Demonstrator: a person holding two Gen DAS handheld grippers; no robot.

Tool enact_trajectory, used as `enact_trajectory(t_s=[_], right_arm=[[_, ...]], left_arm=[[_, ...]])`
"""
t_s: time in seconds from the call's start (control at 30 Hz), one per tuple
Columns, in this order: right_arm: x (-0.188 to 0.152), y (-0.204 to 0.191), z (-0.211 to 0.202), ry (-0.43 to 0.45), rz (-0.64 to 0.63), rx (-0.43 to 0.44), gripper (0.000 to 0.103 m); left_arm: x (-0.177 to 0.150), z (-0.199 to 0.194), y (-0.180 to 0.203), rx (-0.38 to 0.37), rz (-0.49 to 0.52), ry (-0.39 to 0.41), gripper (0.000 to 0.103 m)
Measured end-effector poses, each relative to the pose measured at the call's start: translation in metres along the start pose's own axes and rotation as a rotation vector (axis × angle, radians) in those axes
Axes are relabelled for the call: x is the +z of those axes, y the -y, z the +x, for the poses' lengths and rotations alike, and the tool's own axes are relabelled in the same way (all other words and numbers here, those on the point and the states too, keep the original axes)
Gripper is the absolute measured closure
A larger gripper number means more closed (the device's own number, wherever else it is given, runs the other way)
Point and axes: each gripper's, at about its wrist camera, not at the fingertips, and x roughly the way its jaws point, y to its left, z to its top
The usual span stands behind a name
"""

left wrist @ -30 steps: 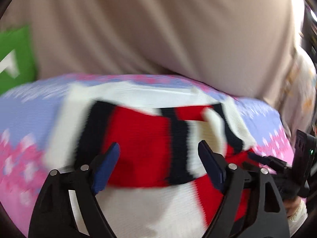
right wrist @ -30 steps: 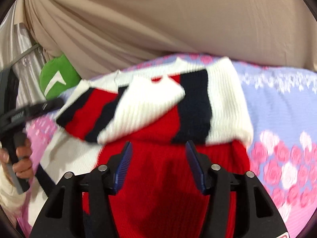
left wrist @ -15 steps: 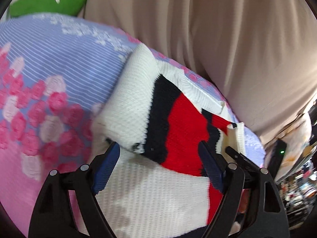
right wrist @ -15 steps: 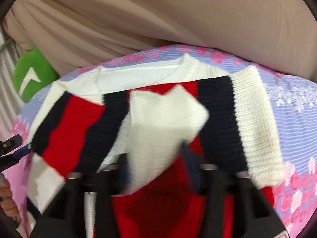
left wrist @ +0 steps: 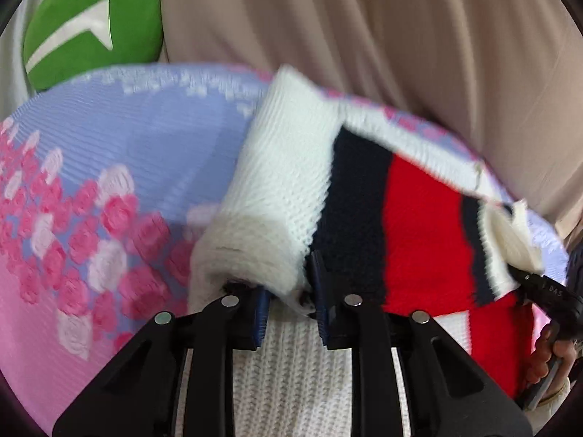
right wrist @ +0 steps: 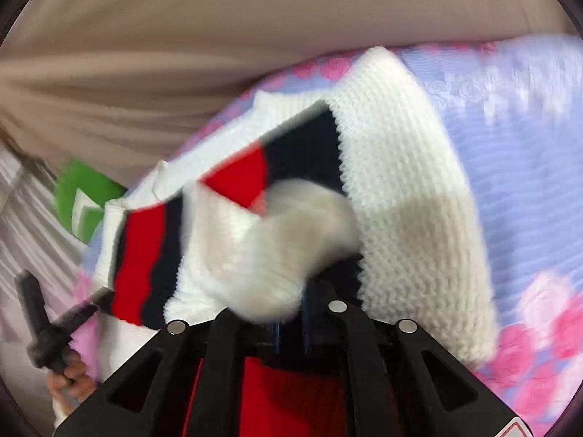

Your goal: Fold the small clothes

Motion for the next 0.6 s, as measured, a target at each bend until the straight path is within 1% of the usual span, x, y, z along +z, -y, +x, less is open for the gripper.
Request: enact_trajectory(t_s=[0.07, 0.1, 0.13, 0.2, 0.23, 0.27, 0.3, 0.33, 0.37, 0.4, 0.47, 0.5, 0.53, 0.57, 0.6], right_arm=[[0.002, -0.002, -0.010, 0.018, 0.012, 0.005, 0.094], [0.003, -0.003, -0.017, 0.036, 0.015, 0.004, 0.089], [0.007, -0.005, -0.023, 0.060, 0.008, -0.009, 0.086], [0.012, -0.005, -0.029, 0.091, -0.007, -0.045, 0.069], [0.017, -0.003, -0.027, 0.095, -0.010, -0.062, 0.068], [0.022, -0.001, -0.023, 0.088, -0.009, -0.073, 0.068], [0.025, 0.000, -0.017, 0.068, -0.012, -0.083, 0.068], [0.029, 0.001, -0.010, 0.039, -0.020, -0.099, 0.073], [0.027, 0.004, -0.008, 0.033, -0.028, -0.109, 0.096], [0.029, 0.001, -0.010, 0.044, -0.036, -0.101, 0.095], [0.031, -0.011, -0.031, 0.139, -0.067, -0.030, 0.096], [0.032, -0.014, -0.041, 0.183, -0.084, -0.008, 0.096], [0.033, -0.014, -0.049, 0.218, -0.095, -0.004, 0.096], [0.033, -0.010, -0.045, 0.209, -0.100, -0.037, 0.096], [0.034, -0.006, -0.035, 0.171, -0.098, -0.080, 0.096]], left_arm=[[-0.003, -0.002, 0.002, 0.019, 0.020, 0.029, 0.082], [-0.004, -0.003, 0.003, 0.025, 0.028, 0.036, 0.082], [-0.005, -0.003, 0.002, 0.021, 0.022, 0.038, 0.081], [-0.005, -0.005, -0.002, 0.003, -0.004, 0.046, 0.079], [-0.006, -0.006, -0.005, -0.006, -0.017, 0.052, 0.078], [-0.007, -0.008, -0.008, -0.010, -0.030, 0.063, 0.075], [-0.007, -0.008, -0.007, -0.004, -0.033, 0.071, 0.074], [-0.007, -0.009, -0.009, -0.003, -0.041, 0.080, 0.074], [-0.007, -0.011, -0.011, -0.010, -0.050, 0.086, 0.074], [-0.007, -0.013, -0.013, -0.011, -0.055, 0.093, 0.074], [-0.007, -0.018, -0.017, 0.001, -0.063, 0.125, 0.074], [-0.007, -0.020, -0.018, 0.009, -0.062, 0.134, 0.075], [-0.008, -0.020, -0.018, 0.012, -0.057, 0.134, 0.075], [-0.008, -0.018, -0.019, 0.016, -0.049, 0.129, 0.076], [-0.008, -0.015, -0.019, 0.024, -0.044, 0.122, 0.076]])
